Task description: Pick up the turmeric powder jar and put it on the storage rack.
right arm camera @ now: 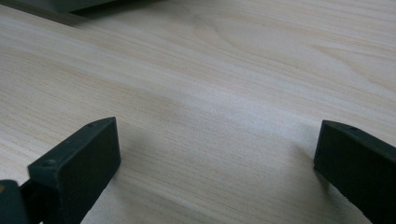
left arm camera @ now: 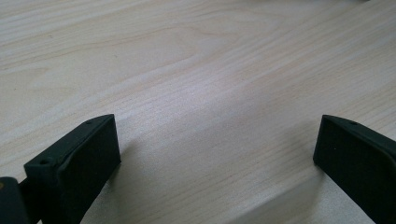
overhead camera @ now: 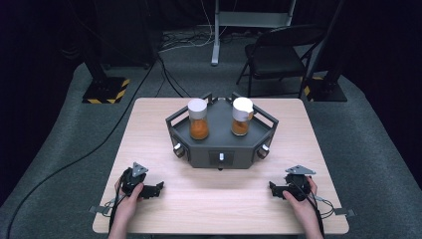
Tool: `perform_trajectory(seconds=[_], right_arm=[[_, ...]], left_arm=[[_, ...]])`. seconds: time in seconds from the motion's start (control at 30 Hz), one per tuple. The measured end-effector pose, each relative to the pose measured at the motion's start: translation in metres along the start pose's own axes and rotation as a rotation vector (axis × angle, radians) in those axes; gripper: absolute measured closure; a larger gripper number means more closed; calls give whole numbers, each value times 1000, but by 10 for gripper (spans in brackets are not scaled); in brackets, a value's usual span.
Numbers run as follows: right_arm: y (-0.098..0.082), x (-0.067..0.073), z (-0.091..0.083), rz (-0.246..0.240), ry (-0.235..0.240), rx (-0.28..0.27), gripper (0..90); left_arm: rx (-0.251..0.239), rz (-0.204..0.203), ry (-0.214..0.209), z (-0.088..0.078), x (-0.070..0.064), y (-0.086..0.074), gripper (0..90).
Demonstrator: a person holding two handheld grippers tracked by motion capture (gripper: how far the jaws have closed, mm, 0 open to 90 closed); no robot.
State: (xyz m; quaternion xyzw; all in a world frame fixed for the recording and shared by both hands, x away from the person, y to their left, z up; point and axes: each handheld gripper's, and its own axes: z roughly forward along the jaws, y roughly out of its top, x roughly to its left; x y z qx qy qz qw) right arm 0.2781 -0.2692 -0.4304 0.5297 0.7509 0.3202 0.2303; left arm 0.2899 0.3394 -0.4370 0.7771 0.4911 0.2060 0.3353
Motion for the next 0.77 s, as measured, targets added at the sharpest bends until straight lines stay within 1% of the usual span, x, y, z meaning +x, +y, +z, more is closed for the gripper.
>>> perform_trajectory(seconds=[0.77], right_arm=[[0, 1, 0, 2, -3, -1, 0]], left_arm=[[1, -1, 1, 0, 0, 0, 0]])
